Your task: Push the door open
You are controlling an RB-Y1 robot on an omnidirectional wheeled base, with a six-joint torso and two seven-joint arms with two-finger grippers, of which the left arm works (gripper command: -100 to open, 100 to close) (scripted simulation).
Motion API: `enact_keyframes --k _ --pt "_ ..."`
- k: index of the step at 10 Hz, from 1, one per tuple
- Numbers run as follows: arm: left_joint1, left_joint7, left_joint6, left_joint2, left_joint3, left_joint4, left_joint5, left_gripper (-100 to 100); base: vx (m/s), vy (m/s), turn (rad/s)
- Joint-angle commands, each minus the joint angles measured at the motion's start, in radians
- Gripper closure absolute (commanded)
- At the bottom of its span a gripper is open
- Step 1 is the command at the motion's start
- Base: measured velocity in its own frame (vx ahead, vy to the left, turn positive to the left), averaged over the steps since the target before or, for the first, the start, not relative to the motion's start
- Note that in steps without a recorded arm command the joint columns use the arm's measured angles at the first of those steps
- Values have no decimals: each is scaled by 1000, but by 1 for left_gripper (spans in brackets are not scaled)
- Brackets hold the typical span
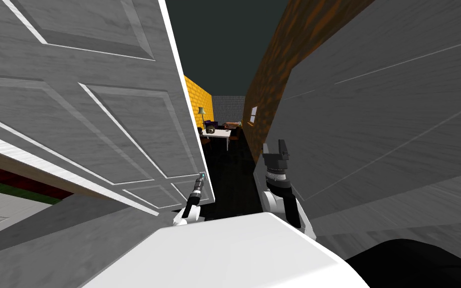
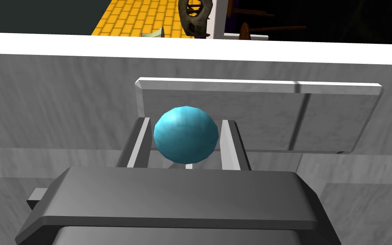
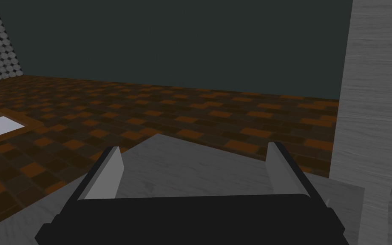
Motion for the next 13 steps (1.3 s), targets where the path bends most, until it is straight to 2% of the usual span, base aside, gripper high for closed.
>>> enact_keyframes --k 1,2,3,7,9,10,11,13 --pt "0 1 -1 0 0 0 0 100 -7 -2 3" --pt "0 1 -1 0 0 0 0 100 0 0 0" --pt "1 -4 1 8 14 3 8 100 98 -33 33" --pt "-1 -14 2 21 42 6 23 100 161 -42 35" --pt "-1 -14 2 21 42 6 23 100 113 -14 14" --pt "-2 -20 3 27 60 8 33 100 150 -18 14" --pt "-2 -20 3 27 60 8 33 100 139 -39 38" --pt "-3 -28 4 34 85 11 46 100 176 -54 68"
